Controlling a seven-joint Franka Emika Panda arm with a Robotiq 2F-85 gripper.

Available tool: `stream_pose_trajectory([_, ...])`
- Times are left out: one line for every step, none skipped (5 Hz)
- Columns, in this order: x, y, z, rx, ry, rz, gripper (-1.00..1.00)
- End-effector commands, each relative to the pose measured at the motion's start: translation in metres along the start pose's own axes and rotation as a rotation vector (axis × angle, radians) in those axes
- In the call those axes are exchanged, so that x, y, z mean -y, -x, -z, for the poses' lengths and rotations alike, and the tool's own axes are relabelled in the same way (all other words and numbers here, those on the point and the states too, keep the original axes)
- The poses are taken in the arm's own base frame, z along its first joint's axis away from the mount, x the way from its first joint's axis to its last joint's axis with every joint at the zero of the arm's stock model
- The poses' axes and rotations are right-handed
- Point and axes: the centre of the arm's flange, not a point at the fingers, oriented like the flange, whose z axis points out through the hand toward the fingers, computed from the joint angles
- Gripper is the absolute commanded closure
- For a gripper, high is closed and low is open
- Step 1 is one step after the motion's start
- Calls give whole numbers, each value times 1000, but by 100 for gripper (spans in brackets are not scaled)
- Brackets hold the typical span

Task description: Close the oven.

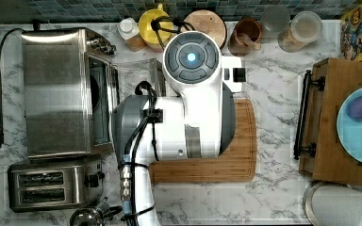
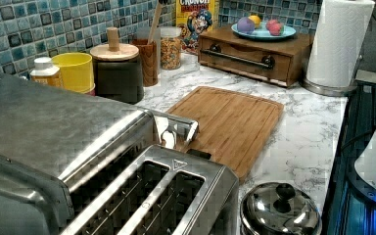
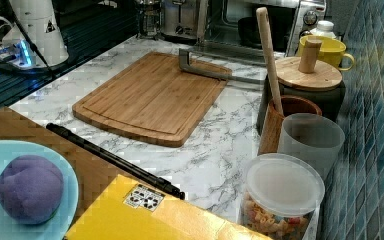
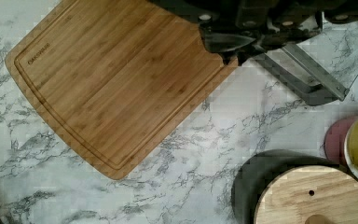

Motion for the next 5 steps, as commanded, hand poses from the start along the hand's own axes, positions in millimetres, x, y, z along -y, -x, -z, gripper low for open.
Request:
stream_pose_trajectory([2, -29, -17, 71, -66, 137, 100])
stream_pose_trajectory([-25, -70, -50, 150, -170, 295, 100])
stream_pose_trajectory([-61, -101, -77, 147, -312, 387, 100])
stream_pose_trajectory([-78, -119, -96, 167, -429, 529, 100])
stream_pose_trajectory([-74, -108, -104, 151, -561, 626, 100])
